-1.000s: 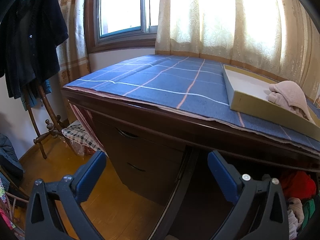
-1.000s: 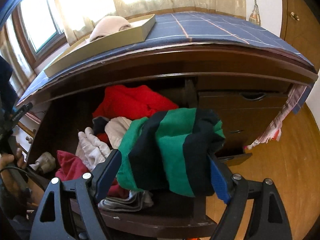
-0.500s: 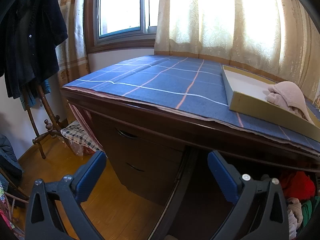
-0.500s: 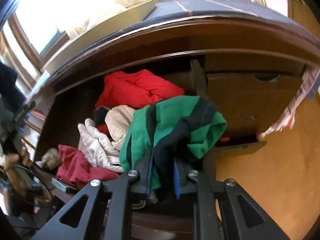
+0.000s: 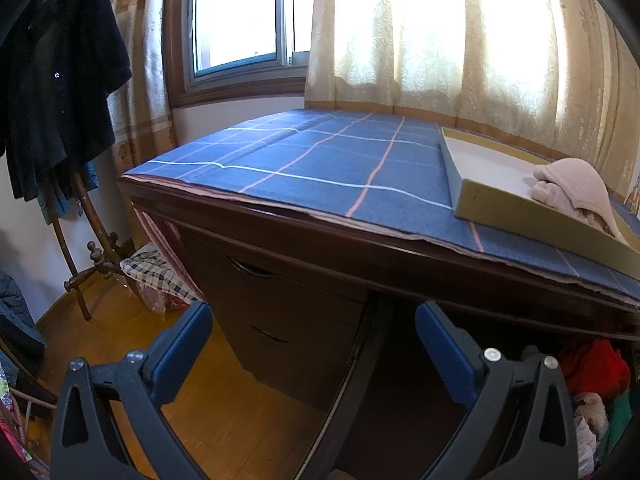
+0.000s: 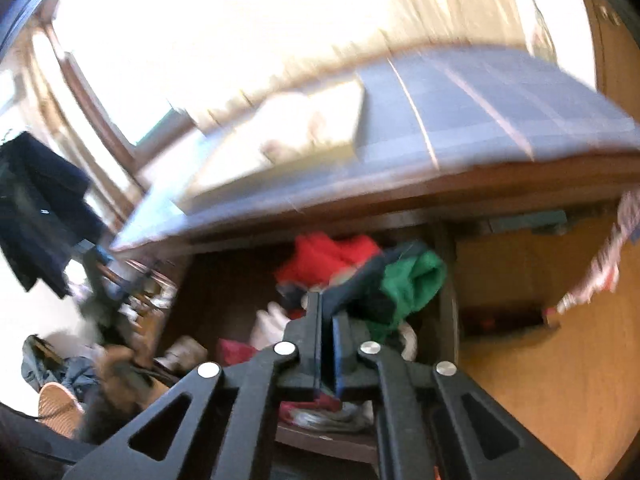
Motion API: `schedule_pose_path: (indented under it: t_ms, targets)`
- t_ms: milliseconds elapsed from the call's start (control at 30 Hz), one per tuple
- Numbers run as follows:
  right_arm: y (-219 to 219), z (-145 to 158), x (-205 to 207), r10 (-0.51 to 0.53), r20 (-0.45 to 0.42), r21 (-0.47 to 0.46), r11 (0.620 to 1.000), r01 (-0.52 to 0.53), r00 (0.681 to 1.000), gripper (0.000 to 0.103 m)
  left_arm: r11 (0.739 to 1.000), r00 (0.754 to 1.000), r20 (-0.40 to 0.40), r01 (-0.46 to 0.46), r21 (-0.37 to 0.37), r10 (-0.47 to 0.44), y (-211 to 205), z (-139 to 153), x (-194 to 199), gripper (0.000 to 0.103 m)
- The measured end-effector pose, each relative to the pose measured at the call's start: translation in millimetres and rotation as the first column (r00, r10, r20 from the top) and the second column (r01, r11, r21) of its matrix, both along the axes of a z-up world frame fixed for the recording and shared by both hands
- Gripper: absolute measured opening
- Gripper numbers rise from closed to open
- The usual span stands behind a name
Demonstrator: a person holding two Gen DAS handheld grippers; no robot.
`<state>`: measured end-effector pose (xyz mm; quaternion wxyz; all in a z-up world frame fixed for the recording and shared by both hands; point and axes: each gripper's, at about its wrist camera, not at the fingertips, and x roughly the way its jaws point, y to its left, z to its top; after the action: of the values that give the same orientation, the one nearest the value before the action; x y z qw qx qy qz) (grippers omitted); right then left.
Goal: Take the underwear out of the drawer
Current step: 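Grasp the green-black garment with the right gripper and lift toward the tray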
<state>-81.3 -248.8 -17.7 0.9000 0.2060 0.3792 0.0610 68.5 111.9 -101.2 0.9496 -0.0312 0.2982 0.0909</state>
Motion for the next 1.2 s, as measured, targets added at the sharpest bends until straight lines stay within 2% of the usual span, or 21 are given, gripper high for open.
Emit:
schedule_pose_path:
  t_ms: [167,400,500,600,733,900,1033,1200]
  targets:
    - [14,34,7,0.037,0.057,-0.044,0.998,-0.035,0.998,0.004,1.000,1.000,0.011,-0.003,-0.026,0.004,6,0,-2,0.103]
    - [16,42,13,0.059,0.087,0.043,0.997,-0.063,0.994,0.004,0.999,1.000,0.015,-0.005,-0.041,0.006,9,0,-1,0.103]
    - [14,60,22,0.081,0.127,0.085,0.992,-0.092,0.989,0.004,1.000,1.000,0.011,0.000,-0.026,0.001,6,-1,0,0.103]
    - [20,85,33,0.120,0.177,0.087,0.987,-0.137,0.977,0.004,1.000,1.000,0.016,0.002,-0.018,-0.002,4,-1,-1,0.103]
    - [40,122,62,0.169,0.251,0.022,0.983,-0.180,0.953,0.004,1.000,1.000,0.014,0.001,-0.024,0.000,5,-1,-1,0.103]
    - [66,151,119,0.219,0.298,0.022,0.972,-0.236,0.929,0.004,1.000,1.000,0.022,0.001,-0.030,0.000,6,-1,-3,0.103]
    - [84,157,162,0.252,0.320,0.062,0.956,-0.286,0.913,0.004,0.999,1.000,0.023,0.005,-0.034,-0.004,5,0,-4,0.103]
    - [109,144,216,0.304,0.337,0.107,0.928,-0.357,0.891,0.004,0.999,1.000,0.024,0.010,-0.041,-0.009,7,0,-4,0.103]
